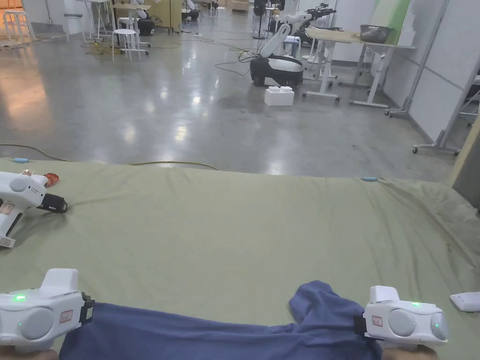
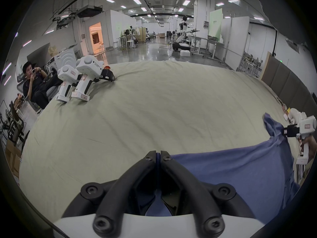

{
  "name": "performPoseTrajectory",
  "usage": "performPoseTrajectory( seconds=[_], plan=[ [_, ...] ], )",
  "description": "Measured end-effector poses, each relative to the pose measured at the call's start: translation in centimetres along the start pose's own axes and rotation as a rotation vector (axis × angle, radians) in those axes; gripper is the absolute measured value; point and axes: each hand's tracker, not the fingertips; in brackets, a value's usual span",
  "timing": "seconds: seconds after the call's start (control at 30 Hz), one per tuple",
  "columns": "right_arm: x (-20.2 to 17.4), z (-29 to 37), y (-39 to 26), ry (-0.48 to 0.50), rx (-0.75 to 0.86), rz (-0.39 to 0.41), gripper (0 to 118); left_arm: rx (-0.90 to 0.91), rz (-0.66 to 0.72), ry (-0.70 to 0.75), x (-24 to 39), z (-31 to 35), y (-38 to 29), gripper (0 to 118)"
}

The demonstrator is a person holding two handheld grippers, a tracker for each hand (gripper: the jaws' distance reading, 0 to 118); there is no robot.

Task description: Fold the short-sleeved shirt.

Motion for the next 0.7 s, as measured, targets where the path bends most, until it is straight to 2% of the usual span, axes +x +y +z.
performPoseTrajectory(
  seconds=[0.07,0.2,0.33,0.7],
  plan=[
    [-0.1,1.7,0.4,-0.005,0.060,0.029,0,0.018,-0.008,0.003,0.1,1.1,0.5,0],
    [-0.2,6.6,1.2,-0.015,0.150,0.015,0,0.077,0.021,-0.017,0.1,4.1,1.7,0],
    [-0.6,11.1,2.6,-0.031,0.215,0.058,0,0.121,0.012,-0.015,0.2,7.2,2.8,0],
    [-1.1,24.9,9.1,-0.042,0.525,0.051,0,0.346,0.000,0.009,-0.2,17.6,9.9,0]
  ],
)
